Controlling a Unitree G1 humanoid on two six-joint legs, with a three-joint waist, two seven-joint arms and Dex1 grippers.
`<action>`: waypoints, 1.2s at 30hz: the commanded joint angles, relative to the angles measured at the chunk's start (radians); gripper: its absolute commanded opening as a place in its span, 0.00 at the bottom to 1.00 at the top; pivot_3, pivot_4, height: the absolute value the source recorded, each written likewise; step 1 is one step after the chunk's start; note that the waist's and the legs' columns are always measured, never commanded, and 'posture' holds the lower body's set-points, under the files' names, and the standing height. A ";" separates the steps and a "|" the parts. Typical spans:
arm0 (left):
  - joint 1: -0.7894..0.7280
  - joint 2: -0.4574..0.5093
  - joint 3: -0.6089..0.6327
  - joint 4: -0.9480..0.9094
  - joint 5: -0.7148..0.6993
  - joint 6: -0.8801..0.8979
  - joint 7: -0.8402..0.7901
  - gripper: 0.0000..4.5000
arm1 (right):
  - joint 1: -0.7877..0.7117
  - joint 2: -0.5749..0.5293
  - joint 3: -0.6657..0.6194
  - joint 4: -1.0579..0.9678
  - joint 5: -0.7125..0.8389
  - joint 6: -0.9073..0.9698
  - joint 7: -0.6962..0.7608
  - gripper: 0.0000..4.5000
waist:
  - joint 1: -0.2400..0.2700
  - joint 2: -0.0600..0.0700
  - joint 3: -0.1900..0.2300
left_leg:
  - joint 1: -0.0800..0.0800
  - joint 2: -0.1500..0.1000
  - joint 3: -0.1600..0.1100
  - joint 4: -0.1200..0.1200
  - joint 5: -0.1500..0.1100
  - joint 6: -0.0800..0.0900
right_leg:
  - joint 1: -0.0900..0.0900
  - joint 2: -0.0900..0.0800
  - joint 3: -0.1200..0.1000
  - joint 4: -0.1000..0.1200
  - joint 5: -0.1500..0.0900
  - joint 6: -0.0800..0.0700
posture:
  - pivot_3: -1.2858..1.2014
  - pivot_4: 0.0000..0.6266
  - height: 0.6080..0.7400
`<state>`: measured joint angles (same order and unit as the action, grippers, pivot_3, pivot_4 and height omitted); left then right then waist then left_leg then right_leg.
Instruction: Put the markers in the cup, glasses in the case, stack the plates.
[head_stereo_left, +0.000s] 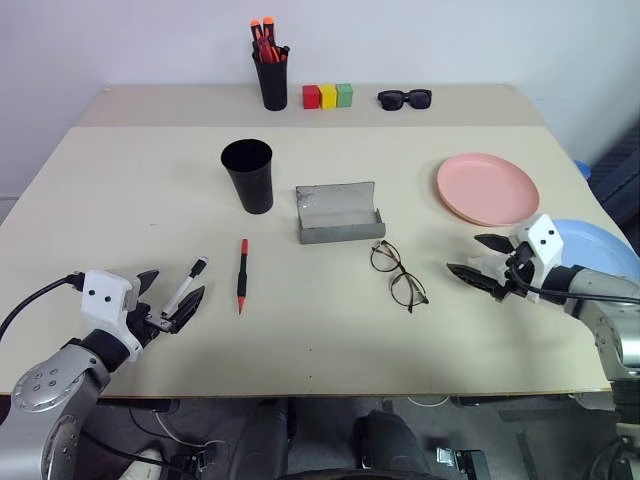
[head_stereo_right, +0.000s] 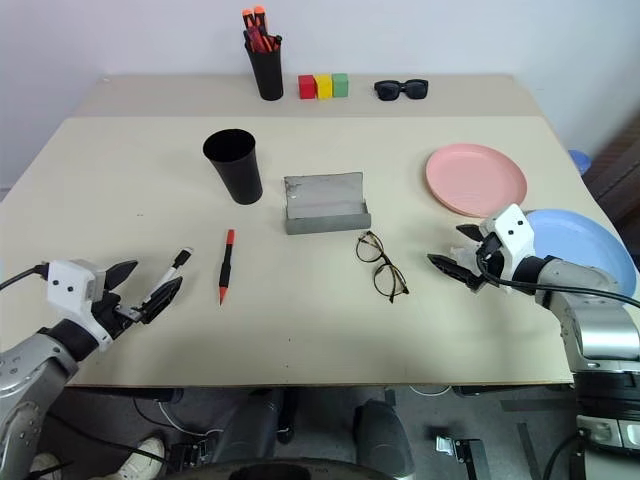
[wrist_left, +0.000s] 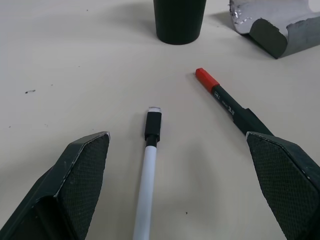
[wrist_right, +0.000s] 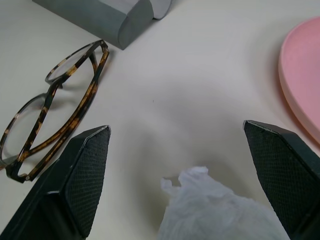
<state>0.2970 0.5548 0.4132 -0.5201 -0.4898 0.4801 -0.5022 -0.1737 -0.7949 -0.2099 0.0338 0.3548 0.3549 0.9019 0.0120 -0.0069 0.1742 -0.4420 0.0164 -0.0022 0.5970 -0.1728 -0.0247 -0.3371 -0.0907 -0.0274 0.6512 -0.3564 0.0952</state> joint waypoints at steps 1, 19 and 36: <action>-0.015 0.009 0.004 -0.021 -0.003 -0.002 -0.003 1.00 | -0.005 0.014 -0.019 -0.021 0.008 -0.018 -0.013 0.96 | 0.000 0.000 0.000 | 0.000 0.000 0.000 0.000 0.000 0.000 | 0.000 0.000 0.000 0.000 0.000 0.000 | 0.52 0.24 1.00; -0.077 -0.001 -0.036 -0.001 0.004 0.006 0.015 1.00 | -0.110 0.070 0.031 0.030 -0.026 -0.046 -0.051 0.96 | 0.002 0.000 0.000 | 0.000 0.000 0.000 0.000 0.000 0.000 | 0.000 0.001 0.000 0.000 0.002 0.003 | 0.52 0.24 1.00; -0.159 -0.050 -0.111 -0.027 0.079 0.089 0.171 1.00 | -0.163 0.330 0.176 -0.168 -0.096 -0.002 -0.312 0.96 | -0.001 0.000 0.000 | 0.000 0.000 0.000 0.000 0.001 -0.001 | -0.001 0.004 -0.001 0.004 0.003 0.005 | 0.52 0.24 1.00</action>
<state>0.1420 0.4993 0.3150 -0.5155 -0.4361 0.5531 -0.3542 -0.3283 -0.4763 -0.0449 -0.0608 0.2640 0.3440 0.6189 0.0111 -0.0069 0.1744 -0.4416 0.0165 -0.0027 0.5970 -0.1721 -0.0257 -0.3381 -0.0868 -0.0285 0.6551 -0.3539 0.0999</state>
